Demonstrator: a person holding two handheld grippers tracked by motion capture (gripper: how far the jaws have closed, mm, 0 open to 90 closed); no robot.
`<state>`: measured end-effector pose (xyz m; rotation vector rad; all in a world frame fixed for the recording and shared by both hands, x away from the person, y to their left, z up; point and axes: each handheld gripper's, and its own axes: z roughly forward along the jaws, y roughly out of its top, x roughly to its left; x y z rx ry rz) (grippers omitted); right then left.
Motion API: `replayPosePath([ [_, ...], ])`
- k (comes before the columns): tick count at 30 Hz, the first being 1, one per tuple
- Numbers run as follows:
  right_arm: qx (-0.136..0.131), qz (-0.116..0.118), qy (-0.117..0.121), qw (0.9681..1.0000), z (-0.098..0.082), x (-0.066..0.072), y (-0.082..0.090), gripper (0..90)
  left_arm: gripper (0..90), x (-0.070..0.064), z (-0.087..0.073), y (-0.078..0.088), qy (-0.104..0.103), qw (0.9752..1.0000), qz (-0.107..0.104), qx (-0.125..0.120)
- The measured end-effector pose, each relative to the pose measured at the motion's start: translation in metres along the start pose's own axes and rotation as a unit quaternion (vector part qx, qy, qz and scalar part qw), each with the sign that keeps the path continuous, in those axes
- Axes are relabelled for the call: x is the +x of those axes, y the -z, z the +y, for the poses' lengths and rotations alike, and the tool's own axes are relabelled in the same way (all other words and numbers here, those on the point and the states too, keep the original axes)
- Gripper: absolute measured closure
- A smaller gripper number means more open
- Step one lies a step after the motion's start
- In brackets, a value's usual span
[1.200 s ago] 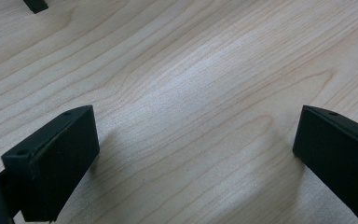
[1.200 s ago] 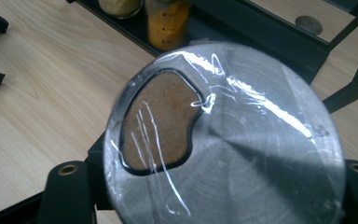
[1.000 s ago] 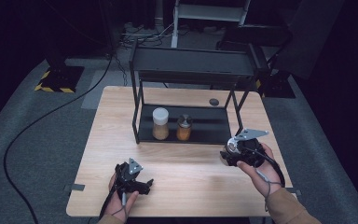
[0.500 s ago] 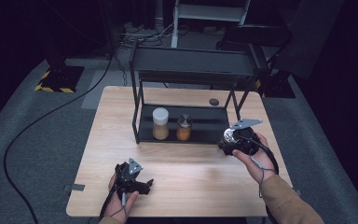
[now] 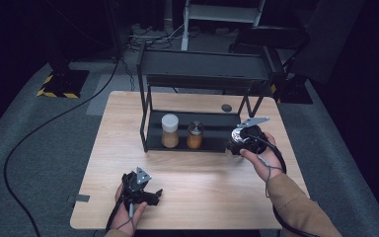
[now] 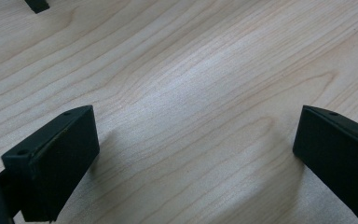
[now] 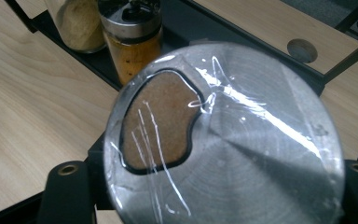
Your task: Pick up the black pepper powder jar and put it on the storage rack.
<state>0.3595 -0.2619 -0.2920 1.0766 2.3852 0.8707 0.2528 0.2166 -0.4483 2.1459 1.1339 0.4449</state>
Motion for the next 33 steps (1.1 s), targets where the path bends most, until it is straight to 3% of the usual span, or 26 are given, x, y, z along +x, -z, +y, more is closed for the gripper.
replayPosePath([
  [23, 0.004, -0.006, 0.000, 1.0000, 0.027, -0.001, -0.040, 30.9, 0.1, 0.000, 0.000, 0.000, 0.001, 1.0000, 0.001, 0.000],
  [33, 0.005, -0.006, -0.005, 1.0000, 0.030, -0.006, -0.060, 30.8, 0.1, -0.001, 0.000, 0.000, 0.002, 1.0000, 0.001, 0.000],
])
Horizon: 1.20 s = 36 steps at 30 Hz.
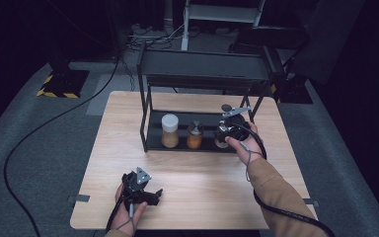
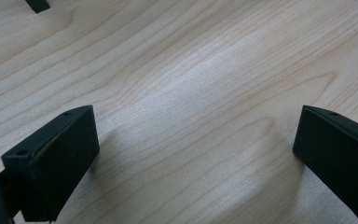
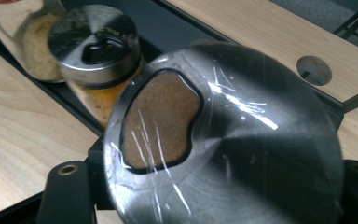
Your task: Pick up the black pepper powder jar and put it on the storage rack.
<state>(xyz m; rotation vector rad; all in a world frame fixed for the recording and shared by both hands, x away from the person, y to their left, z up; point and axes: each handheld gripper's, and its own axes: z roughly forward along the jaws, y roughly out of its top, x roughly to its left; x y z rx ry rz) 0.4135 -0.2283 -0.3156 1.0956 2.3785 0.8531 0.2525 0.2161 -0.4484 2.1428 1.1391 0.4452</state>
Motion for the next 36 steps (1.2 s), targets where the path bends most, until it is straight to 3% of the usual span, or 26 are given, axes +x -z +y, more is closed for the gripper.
replayPosePath([
  [13, 0.009, -0.008, -0.018, 0.9998, -0.002, -0.008, -0.025, 30.9, 0.1, 0.000, 0.000, 0.000, 0.000, 1.0000, 0.000, 0.000],
  [36, 0.024, -0.004, -0.030, 0.9992, -0.004, -0.005, -0.056, 30.9, 0.1, 0.000, 0.000, 0.000, 0.000, 1.0000, 0.000, 0.000],
])
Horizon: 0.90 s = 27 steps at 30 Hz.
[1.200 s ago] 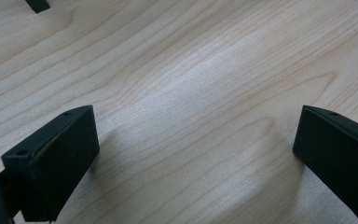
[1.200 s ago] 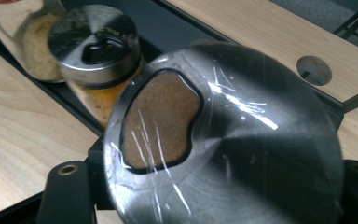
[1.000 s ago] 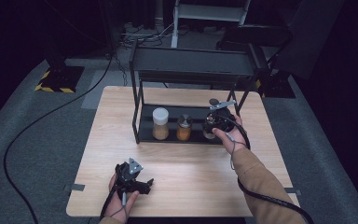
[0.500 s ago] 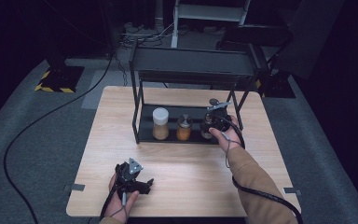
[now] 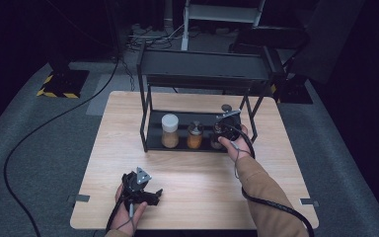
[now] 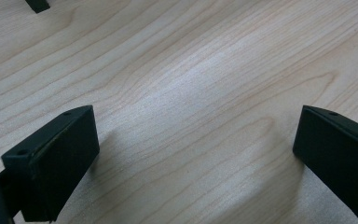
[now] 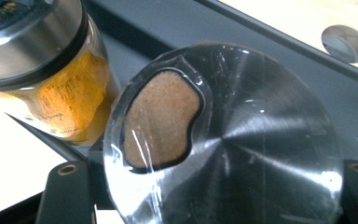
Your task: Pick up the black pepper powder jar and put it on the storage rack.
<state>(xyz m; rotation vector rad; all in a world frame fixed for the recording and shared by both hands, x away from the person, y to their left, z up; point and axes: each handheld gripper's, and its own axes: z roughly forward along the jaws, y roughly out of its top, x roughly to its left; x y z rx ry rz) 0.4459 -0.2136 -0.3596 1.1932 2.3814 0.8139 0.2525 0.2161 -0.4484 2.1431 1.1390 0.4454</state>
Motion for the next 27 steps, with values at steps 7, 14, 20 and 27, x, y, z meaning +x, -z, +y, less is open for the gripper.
replayPosePath([
  [7, -0.004, 0.004, -0.015, 0.9999, -0.003, -0.003, -0.001, 28.0, 0.1, 0.000, 0.000, 0.000, 0.000, 1.0000, 0.000, 0.000],
  [14, -0.019, -0.006, -0.030, 0.9993, 0.000, 0.001, 0.013, 13.7, 0.1, 0.000, 0.000, 0.000, 0.000, 1.0000, 0.000, 0.000],
  [20, -0.036, -0.014, -0.022, 0.9990, -0.001, 0.007, 0.033, 10.0, 0.1, 0.000, 0.000, 0.000, 0.000, 1.0000, 0.000, 0.000],
  [27, -0.060, -0.007, -0.019, 0.9980, -0.013, 0.008, 0.057, 7.1, 0.1, 0.000, 0.000, 0.000, 0.000, 1.0000, 0.000, 0.000],
])
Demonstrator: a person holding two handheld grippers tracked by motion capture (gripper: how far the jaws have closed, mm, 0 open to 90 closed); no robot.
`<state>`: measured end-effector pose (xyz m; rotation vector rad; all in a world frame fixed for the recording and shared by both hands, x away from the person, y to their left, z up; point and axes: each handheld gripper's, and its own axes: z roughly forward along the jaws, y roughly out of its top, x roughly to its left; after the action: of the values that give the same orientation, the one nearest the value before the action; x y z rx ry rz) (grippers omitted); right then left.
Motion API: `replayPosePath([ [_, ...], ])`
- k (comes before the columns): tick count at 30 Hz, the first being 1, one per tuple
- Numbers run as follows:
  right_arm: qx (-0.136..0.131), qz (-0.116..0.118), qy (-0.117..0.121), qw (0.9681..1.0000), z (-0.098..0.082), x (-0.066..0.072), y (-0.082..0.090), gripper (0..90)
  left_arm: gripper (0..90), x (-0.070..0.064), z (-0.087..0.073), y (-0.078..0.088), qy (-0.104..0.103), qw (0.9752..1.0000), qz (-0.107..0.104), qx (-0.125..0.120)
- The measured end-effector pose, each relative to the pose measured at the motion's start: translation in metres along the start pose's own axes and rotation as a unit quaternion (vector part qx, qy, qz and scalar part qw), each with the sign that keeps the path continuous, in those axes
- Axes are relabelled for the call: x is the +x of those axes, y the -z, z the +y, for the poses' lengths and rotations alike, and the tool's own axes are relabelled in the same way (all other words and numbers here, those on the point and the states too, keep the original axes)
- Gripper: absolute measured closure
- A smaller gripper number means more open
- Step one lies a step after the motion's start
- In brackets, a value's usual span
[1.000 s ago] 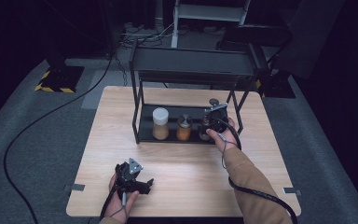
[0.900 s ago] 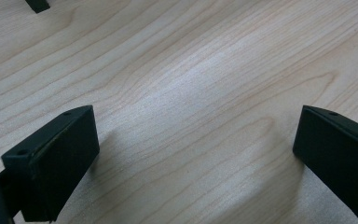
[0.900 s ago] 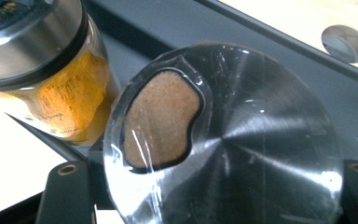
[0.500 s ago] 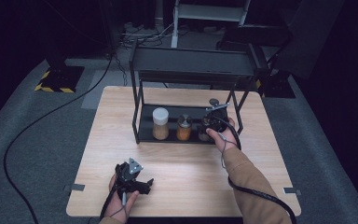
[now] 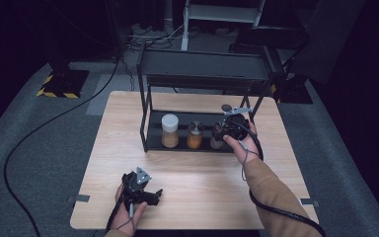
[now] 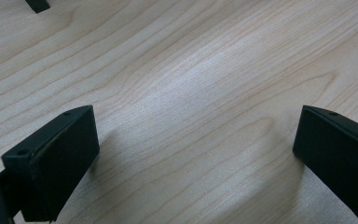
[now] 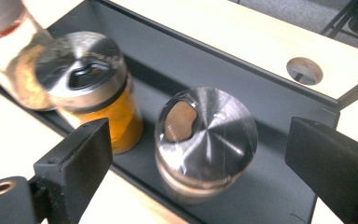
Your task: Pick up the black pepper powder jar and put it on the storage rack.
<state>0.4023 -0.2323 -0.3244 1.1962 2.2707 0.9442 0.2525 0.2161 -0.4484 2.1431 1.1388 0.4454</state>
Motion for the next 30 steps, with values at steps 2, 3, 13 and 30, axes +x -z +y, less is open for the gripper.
replayPosePath([
  [2, -0.004, 0.003, 0.006, 1.0000, -0.002, 0.001, 0.006, 7.1, 0.1, 0.000, 0.000, 0.000, 0.000, 1.0000, 0.000, 0.000],
  [3, -0.006, 0.004, 0.008, 0.9999, -0.003, 0.001, 0.010, 7.1, 0.1, 0.000, 0.000, 0.000, -0.001, 1.0000, 0.000, 0.000],
  [13, -0.018, 0.026, 0.028, 0.9991, -0.021, 0.007, 0.038, 7.1, 0.1, 0.000, 0.000, 0.000, 0.000, 1.0000, 0.000, 0.000],
  [30, -0.023, 0.030, 0.056, 0.9978, -0.063, 0.009, 0.065, 7.6, 0.1, -0.001, 0.000, 0.000, 0.002, 1.0000, 0.001, 0.000],
])
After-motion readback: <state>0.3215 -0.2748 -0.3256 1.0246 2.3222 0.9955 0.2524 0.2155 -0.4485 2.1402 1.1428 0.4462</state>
